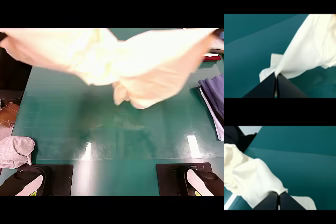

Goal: Fold the shirts.

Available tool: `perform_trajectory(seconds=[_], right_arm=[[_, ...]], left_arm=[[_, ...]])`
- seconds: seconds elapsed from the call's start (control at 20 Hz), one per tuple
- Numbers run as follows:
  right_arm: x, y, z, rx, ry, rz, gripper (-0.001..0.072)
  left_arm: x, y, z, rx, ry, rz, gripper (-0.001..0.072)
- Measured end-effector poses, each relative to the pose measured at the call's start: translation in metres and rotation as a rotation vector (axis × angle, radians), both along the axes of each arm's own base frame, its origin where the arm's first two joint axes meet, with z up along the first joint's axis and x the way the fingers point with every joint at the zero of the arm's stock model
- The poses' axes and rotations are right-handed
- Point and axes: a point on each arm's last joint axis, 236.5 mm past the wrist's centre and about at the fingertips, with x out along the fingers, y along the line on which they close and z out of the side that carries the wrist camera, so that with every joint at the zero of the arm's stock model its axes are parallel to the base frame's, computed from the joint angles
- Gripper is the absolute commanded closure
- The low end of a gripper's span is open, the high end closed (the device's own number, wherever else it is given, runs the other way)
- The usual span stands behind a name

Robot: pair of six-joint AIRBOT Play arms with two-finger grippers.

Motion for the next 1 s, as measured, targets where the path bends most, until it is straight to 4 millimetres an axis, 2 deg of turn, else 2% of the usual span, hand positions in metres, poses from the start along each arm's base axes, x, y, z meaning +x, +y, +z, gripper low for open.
perform_trajectory(seconds=[0.15, 0.25, 0.3, 0.4, 0.5, 0.6, 0.65, 0.8, 0.9, 0.95, 1.0], right_arm=[[-0.028, -0.024, 0.034, -0.058, -0.074, -0.110, 0.0697], [-0.038, -0.035, 0.048, -0.073, -0.097, -0.171, 0.0697], [-0.039, -0.039, 0.050, -0.074, -0.090, -0.189, 0.0697], [-0.034, -0.047, 0.043, -0.058, -0.027, -0.201, 0.0697], [-0.018, -0.056, 0.019, -0.029, 0.091, -0.187, 0.0697], [0.002, -0.060, -0.018, -0.007, 0.233, -0.152, 0.0695], [0.013, -0.058, -0.039, -0.002, 0.307, -0.128, 0.0695], [0.050, -0.051, -0.126, -0.027, 0.548, -0.079, 0.0694], [0.076, -0.039, -0.177, -0.047, 0.636, -0.054, 0.0686], [0.090, -0.034, -0.199, -0.054, 0.661, -0.054, 0.0566], [0.105, -0.029, -0.218, -0.058, 0.671, -0.055, 0.0267]], left_arm=[[-0.024, -0.020, 0.041, -0.068, -0.090, -0.084, 0.0682], [-0.037, -0.027, 0.058, -0.093, -0.128, -0.122, 0.0683], [-0.040, -0.030, 0.060, -0.099, -0.131, -0.134, 0.0683], [-0.037, -0.032, 0.048, -0.095, -0.091, -0.141, 0.0683], [-0.022, -0.033, 0.015, -0.082, 0.004, -0.134, 0.0683], [-0.004, -0.032, -0.037, -0.064, 0.144, -0.119, 0.0683], [0.005, -0.032, -0.070, -0.054, 0.232, -0.112, 0.0682], [0.018, -0.033, -0.173, -0.042, 0.480, -0.090, 0.0682], [0.019, -0.033, -0.230, -0.048, 0.593, -0.070, 0.0682], [0.018, -0.033, -0.255, -0.051, 0.641, -0.058, 0.0682], [0.017, -0.032, -0.274, -0.056, 0.673, -0.048, 0.0682]])
